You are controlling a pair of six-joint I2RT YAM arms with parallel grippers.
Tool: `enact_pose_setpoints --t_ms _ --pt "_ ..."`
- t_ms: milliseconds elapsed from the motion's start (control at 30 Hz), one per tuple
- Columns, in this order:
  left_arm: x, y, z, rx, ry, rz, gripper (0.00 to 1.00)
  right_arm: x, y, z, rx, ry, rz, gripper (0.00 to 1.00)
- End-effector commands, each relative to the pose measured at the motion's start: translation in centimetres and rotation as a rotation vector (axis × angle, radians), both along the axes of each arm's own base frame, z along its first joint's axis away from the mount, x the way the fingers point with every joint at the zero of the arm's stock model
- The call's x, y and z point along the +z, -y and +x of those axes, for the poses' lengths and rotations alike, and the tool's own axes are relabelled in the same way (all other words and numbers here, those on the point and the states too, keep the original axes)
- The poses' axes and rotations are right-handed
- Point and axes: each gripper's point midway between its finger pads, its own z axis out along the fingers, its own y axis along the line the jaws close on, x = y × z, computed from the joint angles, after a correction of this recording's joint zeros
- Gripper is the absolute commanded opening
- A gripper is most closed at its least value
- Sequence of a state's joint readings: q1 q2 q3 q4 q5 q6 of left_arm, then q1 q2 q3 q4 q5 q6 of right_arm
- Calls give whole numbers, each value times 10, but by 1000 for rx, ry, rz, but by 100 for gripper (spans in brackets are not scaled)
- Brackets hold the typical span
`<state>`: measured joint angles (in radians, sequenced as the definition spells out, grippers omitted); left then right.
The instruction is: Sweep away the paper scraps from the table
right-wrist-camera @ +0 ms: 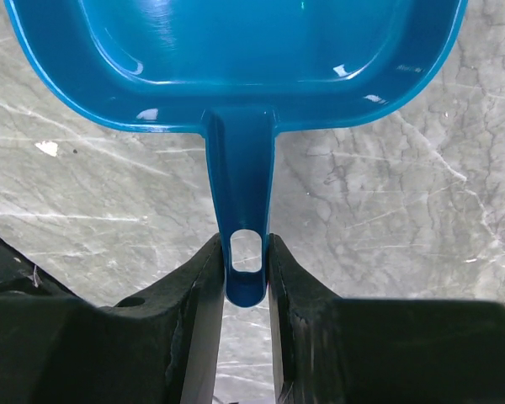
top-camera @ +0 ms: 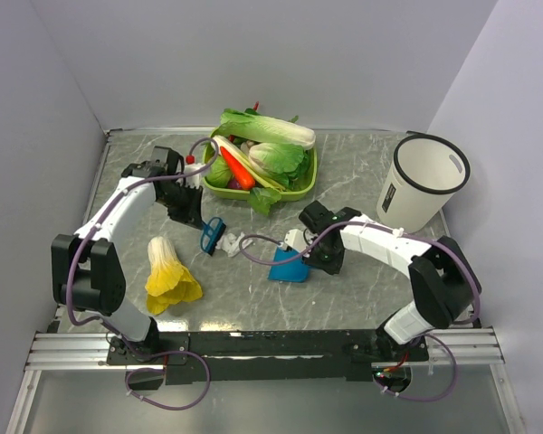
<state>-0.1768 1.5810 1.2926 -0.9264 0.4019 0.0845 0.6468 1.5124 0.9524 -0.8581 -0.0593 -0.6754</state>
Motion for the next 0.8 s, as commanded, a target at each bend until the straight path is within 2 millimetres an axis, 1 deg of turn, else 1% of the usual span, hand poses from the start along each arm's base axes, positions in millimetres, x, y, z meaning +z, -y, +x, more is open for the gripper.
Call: enact_pose_setpoints --t_ms 0,133,267,300,367,400,467,567,633,767 --pt "10 17 -7 -19 11 -83 1 4 -6 6 -8 9 -31 0" --pt "7 29 -13 -42 -14 -120 1 -1 -12 10 1 3 -50 0" --pt "6 44 -12 -62 -49 -163 1 -3 -22 12 22 5 -58 0" --pt "11 50 -12 -77 -53 -191 1 -3 -26 13 31 5 -58 0" --pt "11 56 -13 -89 -75 -216 1 -3 -30 15 32 9 -56 0" --pt "15 62 -15 -106 -85 -252 1 -2 -34 16 40 9 -54 0" --pt "15 72 -20 -139 -114 -293 1 0 -38 20 43 17 -49 0" --pt "26 89 -30 -200 -159 -406 1 2 -42 24 37 20 -45 0" --pt "29 92 -34 -216 -179 -433 1 2 -43 24 37 19 -44 0" --pt "28 83 -30 -203 -149 -383 1 0 -41 21 34 12 -48 0"
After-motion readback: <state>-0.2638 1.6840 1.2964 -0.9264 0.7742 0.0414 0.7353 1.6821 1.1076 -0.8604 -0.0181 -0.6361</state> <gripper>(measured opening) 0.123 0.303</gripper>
